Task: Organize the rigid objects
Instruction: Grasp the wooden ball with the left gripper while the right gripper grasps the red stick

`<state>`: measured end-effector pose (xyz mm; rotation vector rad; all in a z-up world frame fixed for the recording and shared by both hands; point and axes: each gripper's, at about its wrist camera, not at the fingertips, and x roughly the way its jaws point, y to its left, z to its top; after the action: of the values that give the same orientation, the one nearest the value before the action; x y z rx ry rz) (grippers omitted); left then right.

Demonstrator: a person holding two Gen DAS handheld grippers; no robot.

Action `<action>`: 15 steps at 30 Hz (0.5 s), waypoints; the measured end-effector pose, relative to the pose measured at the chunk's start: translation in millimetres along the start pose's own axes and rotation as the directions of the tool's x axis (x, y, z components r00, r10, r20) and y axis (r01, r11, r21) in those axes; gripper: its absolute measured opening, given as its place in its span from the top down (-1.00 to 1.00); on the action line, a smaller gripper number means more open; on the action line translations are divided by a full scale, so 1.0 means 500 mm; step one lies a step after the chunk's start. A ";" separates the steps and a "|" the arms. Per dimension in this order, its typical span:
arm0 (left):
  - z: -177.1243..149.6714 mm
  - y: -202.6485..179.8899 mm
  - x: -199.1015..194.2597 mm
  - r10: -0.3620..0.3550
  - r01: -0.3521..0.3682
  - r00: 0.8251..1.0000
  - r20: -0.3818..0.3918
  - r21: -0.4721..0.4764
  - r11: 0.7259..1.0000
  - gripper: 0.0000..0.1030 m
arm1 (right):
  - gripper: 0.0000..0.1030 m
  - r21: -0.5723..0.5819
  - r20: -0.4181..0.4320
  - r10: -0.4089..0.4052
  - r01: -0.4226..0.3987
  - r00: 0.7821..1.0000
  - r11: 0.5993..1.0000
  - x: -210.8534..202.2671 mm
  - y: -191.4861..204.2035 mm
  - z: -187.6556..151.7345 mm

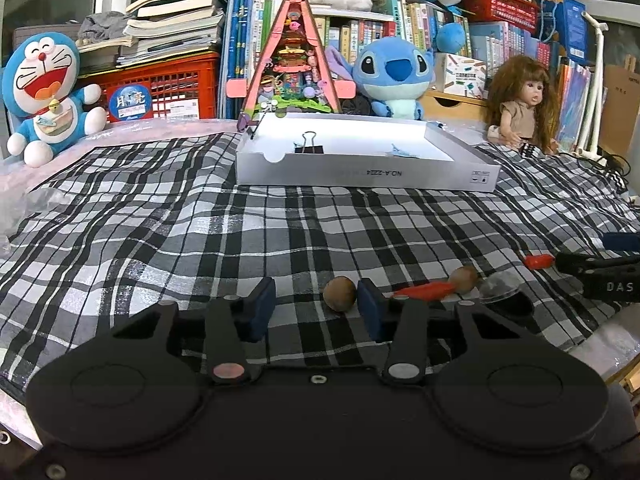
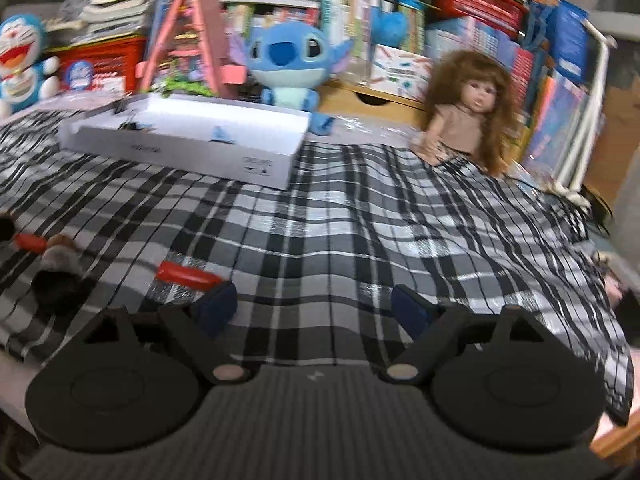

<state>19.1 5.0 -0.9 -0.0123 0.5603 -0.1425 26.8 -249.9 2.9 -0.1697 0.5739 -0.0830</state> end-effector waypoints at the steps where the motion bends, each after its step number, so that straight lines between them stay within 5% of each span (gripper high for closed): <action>1: 0.000 0.000 0.000 0.000 0.000 1.000 0.000 -0.003 1.000 0.19 | -0.73 0.016 0.002 -0.002 0.002 1.000 1.000 -0.002 -0.001 -0.001; 9: -0.003 -0.013 0.002 -0.014 0.013 1.000 0.005 0.010 1.000 0.41 | -0.66 0.160 0.043 0.126 -0.131 0.991 0.978 -0.039 0.021 -0.004; 12: -0.003 -0.016 0.003 -0.013 0.013 1.000 0.007 0.011 1.000 0.68 | -0.62 0.158 0.053 0.130 -0.137 0.990 0.978 -0.038 0.042 -0.001; 15: -0.002 -0.018 0.003 -0.013 0.012 1.000 0.011 0.010 1.000 0.68 | -0.42 0.169 0.037 0.126 -0.131 0.991 0.977 -0.026 0.058 0.001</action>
<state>18.7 -4.3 -2.3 -0.0070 0.5489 -0.1573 17.3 -219.7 4.9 0.0332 0.5477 -0.0042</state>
